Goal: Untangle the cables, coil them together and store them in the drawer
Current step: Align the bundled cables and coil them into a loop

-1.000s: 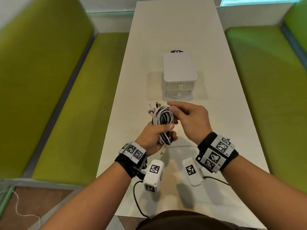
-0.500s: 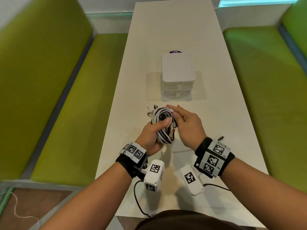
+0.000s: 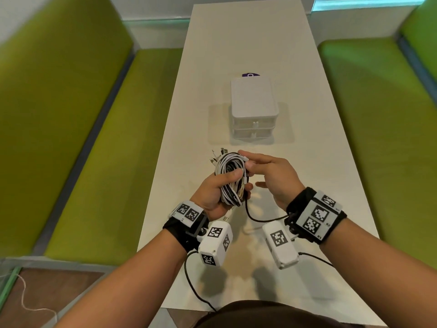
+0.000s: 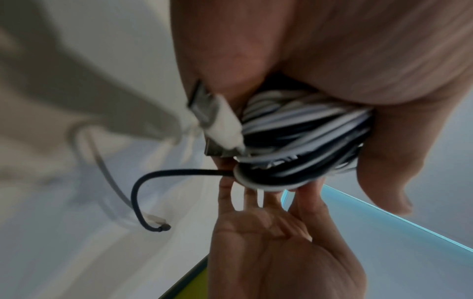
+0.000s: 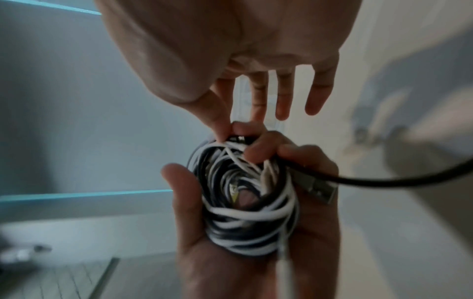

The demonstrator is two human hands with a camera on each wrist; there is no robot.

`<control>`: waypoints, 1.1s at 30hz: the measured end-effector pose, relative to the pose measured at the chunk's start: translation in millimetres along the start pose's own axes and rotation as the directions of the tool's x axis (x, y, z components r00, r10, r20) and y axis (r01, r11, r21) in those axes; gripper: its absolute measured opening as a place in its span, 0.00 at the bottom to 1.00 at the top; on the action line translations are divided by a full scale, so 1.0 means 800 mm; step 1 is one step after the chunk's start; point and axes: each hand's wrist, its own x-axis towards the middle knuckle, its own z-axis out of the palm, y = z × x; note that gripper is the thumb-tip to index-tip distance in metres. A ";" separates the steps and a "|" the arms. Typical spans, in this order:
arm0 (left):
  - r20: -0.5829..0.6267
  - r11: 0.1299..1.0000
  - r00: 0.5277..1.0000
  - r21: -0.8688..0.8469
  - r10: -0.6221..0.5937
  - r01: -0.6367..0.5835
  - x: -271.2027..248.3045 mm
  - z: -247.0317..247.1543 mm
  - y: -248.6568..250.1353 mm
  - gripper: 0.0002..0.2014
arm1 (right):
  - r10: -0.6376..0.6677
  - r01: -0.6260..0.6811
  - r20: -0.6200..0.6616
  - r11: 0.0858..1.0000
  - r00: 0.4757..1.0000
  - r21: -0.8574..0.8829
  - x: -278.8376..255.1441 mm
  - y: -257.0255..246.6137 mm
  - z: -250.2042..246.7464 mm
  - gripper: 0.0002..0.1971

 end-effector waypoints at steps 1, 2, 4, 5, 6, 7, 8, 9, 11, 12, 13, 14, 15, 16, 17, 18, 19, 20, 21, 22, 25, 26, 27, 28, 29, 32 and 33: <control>-0.007 1.000 1.000 0.010 -0.002 0.002 0.000 0.001 0.000 0.28 | -0.072 0.067 -0.047 0.993 0.996 -0.093 0.002 0.004 0.000 0.16; -0.021 1.000 1.000 0.017 0.006 -0.006 -0.001 0.002 0.000 0.25 | -0.163 0.145 -0.066 0.964 0.984 -0.222 0.002 0.005 0.002 0.16; -0.042 0.999 0.998 0.012 0.037 -0.036 -0.001 0.007 0.000 0.16 | -0.303 0.274 -0.003 0.863 0.953 -0.425 0.001 0.009 0.005 0.17; -0.048 0.998 0.997 0.004 0.057 -0.057 0.000 0.009 0.001 0.12 | -0.324 0.307 0.032 0.853 0.945 -0.422 0.001 0.011 0.006 0.18; -0.048 0.997 0.996 -0.014 0.081 -0.082 0.002 0.010 0.003 0.11 | -0.294 0.288 0.039 0.889 0.955 -0.356 -0.001 0.012 0.006 0.20; -0.042 0.993 0.993 -0.044 0.108 -0.110 0.004 0.010 0.006 0.12 | -0.214 0.216 0.035 0.950 0.976 -0.225 -0.003 0.012 0.005 0.24; -0.029 0.987 0.990 -0.079 0.135 -0.137 0.006 0.009 0.011 0.14 | -0.110 0.115 0.068 0.991 0.992 -0.069 -0.005 0.015 0.003 0.27; -0.017 0.981 0.987 -0.109 0.161 -0.162 0.008 0.007 0.016 0.14 | -0.018 0.014 0.134 0.999 0.991 0.033 -0.010 0.017 0.002 0.29; -0.011 0.971 0.980 -0.133 0.197 -0.197 0.012 0.000 0.026 0.14 | 0.071 -0.060 0.273 0.997 0.959 -0.047 -0.022 0.026 -0.002 0.24; -0.018 0.970 0.978 -0.128 0.206 -0.207 0.013 -0.004 0.030 0.14 | 0.083 -0.022 0.316 0.981 0.945 -0.190 -0.029 0.031 -0.003 0.18; -0.028 0.969 0.976 -0.119 0.214 -0.216 0.013 -0.007 0.034 0.15 | 0.077 0.038 0.320 0.940 0.944 -0.338 -0.033 0.037 -0.003 0.11; -0.046 0.968 0.974 -0.110 0.221 -0.225 0.014 -0.010 0.037 0.16 | 0.059 0.087 0.297 0.886 0.953 -0.456 -0.034 0.043 -0.004 0.05; -0.081 0.967 0.970 -0.096 0.230 -0.237 0.015 -0.014 0.040 0.16 | 0.030 0.130 0.271 0.821 0.962 -0.555 -0.034 0.047 -0.007 0.03; -0.133 0.965 0.962 -0.074 0.239 -0.250 0.016 -0.017 0.043 0.16 | -0.011 0.186 0.264 0.738 0.964 -0.649 -0.034 0.050 -0.010 0.06; -0.195 0.964 0.949 -0.043 0.250 -0.262 0.017 -0.019 0.046 0.16 | -0.027 0.247 0.292 0.614 0.956 -0.750 -0.035 0.051 -0.013 0.08; -0.254 0.962 0.931 -0.005 0.263 -0.273 0.019 -0.021 0.049 0.15 | -0.006 0.299 0.338 0.481 0.941 -0.824 -0.038 0.049 -0.015 0.09; -0.307 0.960 0.910 0.040 0.277 -0.279 0.020 -0.022 0.051 0.14 | 0.047 0.346 0.390 0.372 0.919 -0.861 -0.044 0.047 -0.014 0.13; -0.356 0.957 0.889 0.093 0.288 -0.273 0.021 -0.024 0.051 0.14 | 0.096 0.406 0.450 0.298 0.888 -0.864 -0.051 0.045 -0.011 0.20; -0.399 0.954 0.867 0.158 0.299 -0.256 0.022 -0.024 0.050 0.15 | 0.126 0.470 0.511 0.255 0.850 -0.845 -0.060 0.041 -0.005 0.26; -0.432 0.947 0.848 0.229 0.307 -0.227 0.023 -0.023 0.048 0.16 | 0.131 0.525 0.565 0.249 0.815 -0.814 -0.067 0.034 0.001 0.29; -0.433 0.918 0.859 0.385 0.273 -0.098 0.021 -0.015 0.033 0.24 | -0.038 0.607 0.633 0.333 0.773 -0.722 -0.066 -0.010 0.007 0.20; -0.393 0.914 0.890 0.401 0.229 -0.058 0.019 -0.012 0.025 0.26 | -0.101 0.625 0.634 0.345 0.767 -0.700 -0.059 -0.026 0.005 0.16; -0.351 0.915 0.920 0.403 0.174 -0.019 0.015 -0.008 0.018 0.26 | -0.159 0.636 0.628 0.364 0.762 -0.680 -0.051 -0.039 0.000 0.12; -0.321 0.919 0.941 0.394 0.110 0.027 0.011 -0.004 0.012 0.25 | -0.205 0.635 0.610 0.400 0.765 -0.661 -0.044 -0.050 -0.006 0.10; -0.300 0.926 0.953 0.370 0.044 0.073 0.007 0.000 0.007 0.25 | -0.231 0.613 0.579 0.453 0.782 -0.647 -0.037 -0.057 -0.012 0.09; -0.148 0.967 0.978 0.184 -0.149 0.175 -0.001 0.008 -0.006 0.26 | -0.234 0.486 0.446 0.621 0.864 -0.615 -0.021 -0.068 -0.026 0.09; -0.070 0.972 0.977 0.109 -0.201 0.208 -0.003 0.010 -0.009 0.26 | -0.235 0.459 0.413 0.645 0.880 -0.611 -0.018 -0.069 -0.027 0.09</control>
